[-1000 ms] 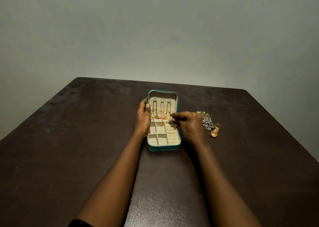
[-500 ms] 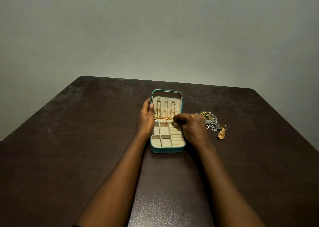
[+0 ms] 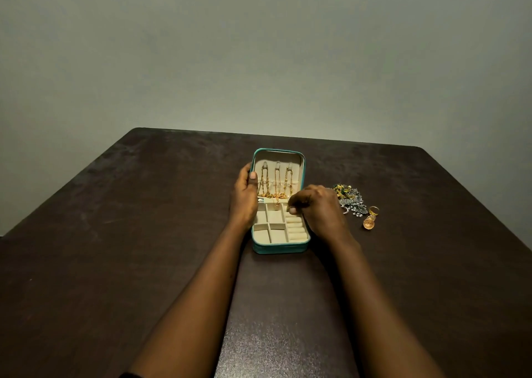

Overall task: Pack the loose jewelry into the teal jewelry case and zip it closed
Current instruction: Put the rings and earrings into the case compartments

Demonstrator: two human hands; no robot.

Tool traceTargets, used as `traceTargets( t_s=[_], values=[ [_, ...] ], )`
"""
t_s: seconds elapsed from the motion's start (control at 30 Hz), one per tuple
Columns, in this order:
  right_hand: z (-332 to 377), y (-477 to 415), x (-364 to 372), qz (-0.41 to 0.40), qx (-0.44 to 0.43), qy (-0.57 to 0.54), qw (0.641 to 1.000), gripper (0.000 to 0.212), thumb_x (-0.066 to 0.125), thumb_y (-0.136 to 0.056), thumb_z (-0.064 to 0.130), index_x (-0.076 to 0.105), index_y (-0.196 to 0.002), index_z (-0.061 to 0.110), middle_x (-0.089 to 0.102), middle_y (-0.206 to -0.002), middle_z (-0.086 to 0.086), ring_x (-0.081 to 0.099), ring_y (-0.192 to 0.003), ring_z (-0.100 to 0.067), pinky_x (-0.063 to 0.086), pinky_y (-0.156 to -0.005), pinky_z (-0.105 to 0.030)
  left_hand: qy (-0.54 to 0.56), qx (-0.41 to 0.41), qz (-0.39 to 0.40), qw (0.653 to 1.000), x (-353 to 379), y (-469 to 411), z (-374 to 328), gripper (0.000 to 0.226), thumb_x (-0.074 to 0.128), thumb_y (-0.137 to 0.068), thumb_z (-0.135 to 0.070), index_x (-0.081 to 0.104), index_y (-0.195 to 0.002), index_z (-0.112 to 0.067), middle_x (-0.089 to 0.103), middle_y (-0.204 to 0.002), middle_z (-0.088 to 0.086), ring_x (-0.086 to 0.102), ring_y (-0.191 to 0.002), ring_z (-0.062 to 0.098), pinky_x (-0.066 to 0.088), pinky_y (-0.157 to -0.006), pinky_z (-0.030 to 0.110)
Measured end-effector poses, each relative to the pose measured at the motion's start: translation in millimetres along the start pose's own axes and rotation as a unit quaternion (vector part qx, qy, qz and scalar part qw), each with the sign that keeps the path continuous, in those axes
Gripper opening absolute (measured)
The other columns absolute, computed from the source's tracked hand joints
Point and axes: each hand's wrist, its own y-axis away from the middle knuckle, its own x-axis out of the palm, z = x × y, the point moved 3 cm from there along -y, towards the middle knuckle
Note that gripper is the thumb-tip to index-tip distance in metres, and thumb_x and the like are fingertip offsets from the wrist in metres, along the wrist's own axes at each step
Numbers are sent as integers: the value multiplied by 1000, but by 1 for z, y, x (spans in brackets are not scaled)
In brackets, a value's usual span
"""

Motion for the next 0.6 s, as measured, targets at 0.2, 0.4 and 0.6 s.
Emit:
traceTargets(
  t_s=[0.2,0.4,0.6],
  values=[
    [-2,-1,0,24,31,-15,999,14,75,-75,14,76,-89,13,71,-91,-7,61,-86,-19,44,-73,-23,-14,3,-4,1000,0,0,0,35,29,-102,-21,45,-133,-15,61,-109,2,62,-95,14,54,-78,31],
    [1,0,0,20,60,-9,998,13,73,-77,11,75,-90,9,64,-101,-7,55,-93,-15,39,-75,-20,-16,-2,-6,1000,0,-2,2,33,30,-102,-22,46,-131,-17,62,-106,0,62,-96,17,54,-85,41],
    [-4,0,-9,7,87,-50,995,18,73,-77,11,74,-95,7,65,-103,-6,51,-85,-7,34,-70,-11,-10,-7,-7,1000,0,-1,2,33,32,-102,-22,46,-131,-17,62,-104,0,62,-98,18,53,-88,43]
  ],
)
